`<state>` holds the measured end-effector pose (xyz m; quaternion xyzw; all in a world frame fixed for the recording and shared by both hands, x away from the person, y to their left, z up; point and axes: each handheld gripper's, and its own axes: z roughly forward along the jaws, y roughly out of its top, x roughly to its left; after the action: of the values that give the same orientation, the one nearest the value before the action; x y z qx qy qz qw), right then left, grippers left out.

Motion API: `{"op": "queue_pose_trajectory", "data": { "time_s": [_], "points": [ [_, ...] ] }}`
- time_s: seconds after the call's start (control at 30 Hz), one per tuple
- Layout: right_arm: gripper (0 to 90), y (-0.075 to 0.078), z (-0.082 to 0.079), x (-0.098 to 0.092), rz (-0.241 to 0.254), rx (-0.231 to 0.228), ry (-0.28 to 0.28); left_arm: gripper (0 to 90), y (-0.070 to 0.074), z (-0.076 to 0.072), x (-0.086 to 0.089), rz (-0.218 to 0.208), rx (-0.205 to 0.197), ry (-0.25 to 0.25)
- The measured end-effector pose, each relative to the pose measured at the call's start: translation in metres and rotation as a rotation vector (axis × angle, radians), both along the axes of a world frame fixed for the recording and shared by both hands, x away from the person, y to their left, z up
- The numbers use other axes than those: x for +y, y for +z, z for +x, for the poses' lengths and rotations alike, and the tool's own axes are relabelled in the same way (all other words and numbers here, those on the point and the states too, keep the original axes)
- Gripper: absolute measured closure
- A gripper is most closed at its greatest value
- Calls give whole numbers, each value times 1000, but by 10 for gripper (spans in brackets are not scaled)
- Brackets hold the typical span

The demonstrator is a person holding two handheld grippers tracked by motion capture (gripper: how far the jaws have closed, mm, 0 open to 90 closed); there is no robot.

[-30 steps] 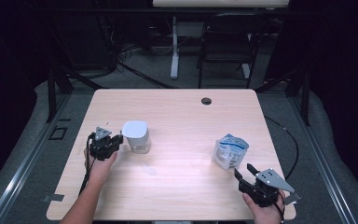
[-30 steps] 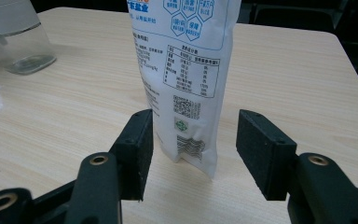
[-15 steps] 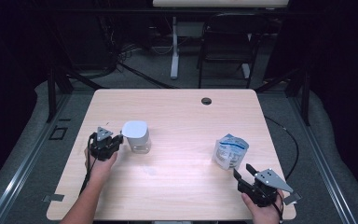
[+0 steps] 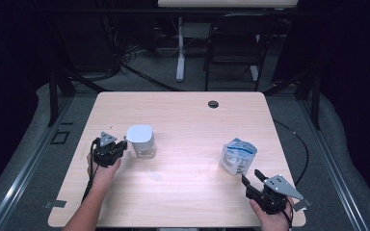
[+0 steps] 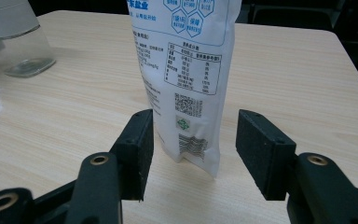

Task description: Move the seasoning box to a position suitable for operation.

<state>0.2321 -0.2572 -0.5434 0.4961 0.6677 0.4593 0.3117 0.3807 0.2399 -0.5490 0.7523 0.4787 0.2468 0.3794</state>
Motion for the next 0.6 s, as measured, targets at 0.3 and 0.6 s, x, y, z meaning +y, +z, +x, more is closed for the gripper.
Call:
{"op": "queue_pose_trajectory", "data": {
  "time_s": [0.3,0.6],
  "points": [
    [467,1,-1,5,-9,-5,12,833,0,-8,-3,-27,10,-3],
    [469,0,-1,9,-4,-14,27,835,1,-14,-6,-24,18,-16]
  ]
}}
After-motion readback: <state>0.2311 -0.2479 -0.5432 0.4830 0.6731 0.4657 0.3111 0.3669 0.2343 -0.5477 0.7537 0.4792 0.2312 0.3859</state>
